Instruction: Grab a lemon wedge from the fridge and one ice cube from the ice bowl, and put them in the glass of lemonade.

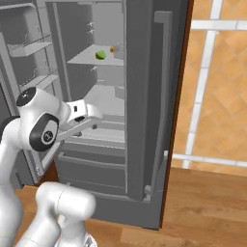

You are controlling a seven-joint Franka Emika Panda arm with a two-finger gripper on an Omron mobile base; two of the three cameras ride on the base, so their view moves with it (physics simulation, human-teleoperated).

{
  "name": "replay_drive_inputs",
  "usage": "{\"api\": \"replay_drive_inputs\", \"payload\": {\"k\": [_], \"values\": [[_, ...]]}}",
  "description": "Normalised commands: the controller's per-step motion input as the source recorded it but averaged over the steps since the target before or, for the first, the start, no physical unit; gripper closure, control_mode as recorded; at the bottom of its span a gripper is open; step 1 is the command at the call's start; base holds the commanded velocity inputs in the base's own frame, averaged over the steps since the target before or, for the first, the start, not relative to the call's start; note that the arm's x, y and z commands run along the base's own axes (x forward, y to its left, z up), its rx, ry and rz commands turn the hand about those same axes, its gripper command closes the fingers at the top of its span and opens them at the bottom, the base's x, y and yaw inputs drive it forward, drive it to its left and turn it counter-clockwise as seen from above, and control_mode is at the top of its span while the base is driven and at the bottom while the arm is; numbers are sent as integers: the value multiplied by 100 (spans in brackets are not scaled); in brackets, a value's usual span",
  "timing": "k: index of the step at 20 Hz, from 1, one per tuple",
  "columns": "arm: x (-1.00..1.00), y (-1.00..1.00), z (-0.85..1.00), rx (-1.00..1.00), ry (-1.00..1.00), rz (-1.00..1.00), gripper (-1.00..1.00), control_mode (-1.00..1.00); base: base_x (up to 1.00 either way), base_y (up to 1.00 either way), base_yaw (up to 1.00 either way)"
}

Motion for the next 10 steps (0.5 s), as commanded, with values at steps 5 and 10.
{"api": "replay_drive_inputs", "payload": {"k": [5, 10], "values": [[92, 8, -57, -22, 13, 10, -100, -100, 0, 0, 0], [100, -18, -52, -12, 29, 12, -100, -100, 0, 0, 0]]}}
